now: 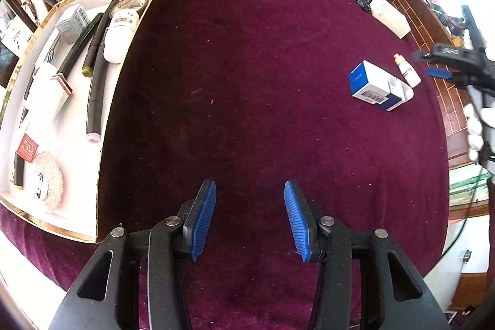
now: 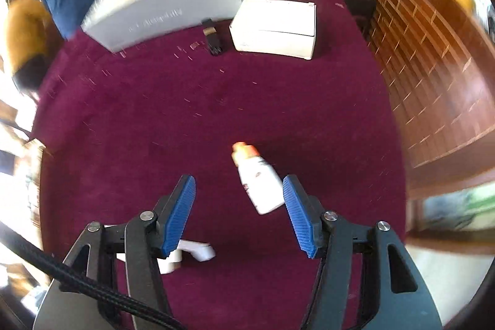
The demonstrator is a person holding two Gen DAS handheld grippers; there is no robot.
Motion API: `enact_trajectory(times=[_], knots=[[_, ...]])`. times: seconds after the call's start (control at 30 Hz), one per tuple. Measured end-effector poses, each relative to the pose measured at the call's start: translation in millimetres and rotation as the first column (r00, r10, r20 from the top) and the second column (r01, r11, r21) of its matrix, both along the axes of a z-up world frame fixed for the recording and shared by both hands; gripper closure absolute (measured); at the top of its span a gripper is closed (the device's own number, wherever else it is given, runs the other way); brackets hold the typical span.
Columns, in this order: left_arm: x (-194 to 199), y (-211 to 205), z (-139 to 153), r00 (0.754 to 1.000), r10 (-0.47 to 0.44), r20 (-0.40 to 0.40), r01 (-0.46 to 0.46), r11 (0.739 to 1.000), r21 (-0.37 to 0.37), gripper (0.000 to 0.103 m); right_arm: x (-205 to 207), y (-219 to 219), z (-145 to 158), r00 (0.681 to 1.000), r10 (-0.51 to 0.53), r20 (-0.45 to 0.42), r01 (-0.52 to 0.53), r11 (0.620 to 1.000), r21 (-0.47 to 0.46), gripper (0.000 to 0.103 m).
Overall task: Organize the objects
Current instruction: 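Grasp the orange-capped dropper bottle with the right tool while the left tool grasps the barcode box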
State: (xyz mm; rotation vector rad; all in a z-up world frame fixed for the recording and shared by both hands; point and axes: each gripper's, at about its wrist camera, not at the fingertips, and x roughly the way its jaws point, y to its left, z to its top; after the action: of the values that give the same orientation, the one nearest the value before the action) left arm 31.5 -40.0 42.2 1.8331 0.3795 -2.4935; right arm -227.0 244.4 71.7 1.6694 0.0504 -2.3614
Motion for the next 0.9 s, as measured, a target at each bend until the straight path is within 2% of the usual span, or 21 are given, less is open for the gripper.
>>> enact_trajectory(times=[0.1, 0.2, 0.23, 0.3, 0.37, 0.47, 0.57, 0.67, 0.7, 0.73, 0.77, 0.8, 0.87, 0.9], knots=[[-2, 9, 5, 0.999, -0.035, -0.028, 0.036, 0.999, 0.025, 0.063, -8, -8, -18, 1.000, 0.012, 0.015, -0.012, 0.999, 0.044, 0.045], [-8, 24, 8, 0.994, -0.101, -0.045, 0.103, 0.993, 0.052, 0.063, -14, -7, -28, 0.999, -0.010, 0.053, 0.007, 0.999, 0.048, 0.047], [-10, 29, 9, 0.991, -0.125, -0.050, 0.128, 0.989, 0.068, 0.063, -14, -4, -31, 0.997, -0.024, 0.075, 0.021, 0.999, 0.045, 0.061], [-20, 39, 11, 0.984, -0.169, -0.062, 0.174, 0.982, 0.078, 0.063, -15, 2, -37, 0.992, -0.048, 0.117, 0.044, 0.998, 0.036, 0.078], [-29, 46, 15, 0.974, -0.211, -0.086, 0.216, 0.975, 0.051, 0.063, -9, 7, -37, 0.990, -0.055, 0.127, 0.051, 0.998, 0.030, 0.078], [-50, 60, 25, 0.942, -0.306, -0.138, 0.307, 0.952, -0.010, 0.063, 8, 17, -36, 0.987, -0.052, 0.153, 0.050, 0.999, 0.017, 0.078], [-70, 80, 28, 0.888, -0.425, -0.177, 0.412, 0.905, -0.108, 0.063, 29, 33, -37, 0.977, -0.064, 0.201, 0.071, 0.997, -0.029, 0.078], [-88, 110, 22, 0.806, -0.565, -0.175, 0.535, 0.822, -0.194, 0.063, 56, 48, -40, 0.967, -0.078, 0.242, 0.098, 0.993, -0.072, 0.078], [-91, 120, 20, 0.768, -0.617, -0.172, 0.574, 0.782, -0.242, 0.063, 64, 51, -40, 0.966, -0.083, 0.244, 0.104, 0.992, -0.076, 0.078], [-94, 132, 17, 0.715, -0.678, -0.168, 0.618, 0.726, -0.301, 0.063, 72, 56, -40, 0.964, -0.090, 0.250, 0.114, 0.990, -0.083, 0.078], [-95, 140, 15, 0.676, -0.719, -0.163, 0.647, 0.684, -0.338, 0.063, 75, 61, -38, 0.962, -0.095, 0.257, 0.122, 0.988, -0.092, 0.078], [-98, 150, 12, 0.618, -0.772, -0.148, 0.682, 0.620, -0.388, 0.063, 81, 64, -38, 0.961, -0.098, 0.260, 0.126, 0.988, -0.094, 0.078], [-102, 161, 8, 0.556, -0.821, -0.127, 0.705, 0.547, -0.451, 0.063, 90, 70, -38, 0.962, -0.102, 0.252, 0.127, 0.988, -0.086, 0.078], [-106, 169, 4, 0.514, -0.851, -0.111, 0.711, 0.495, -0.500, 0.063, 94, 73, -38, 0.962, -0.105, 0.253, 0.132, 0.987, -0.093, 0.078]])
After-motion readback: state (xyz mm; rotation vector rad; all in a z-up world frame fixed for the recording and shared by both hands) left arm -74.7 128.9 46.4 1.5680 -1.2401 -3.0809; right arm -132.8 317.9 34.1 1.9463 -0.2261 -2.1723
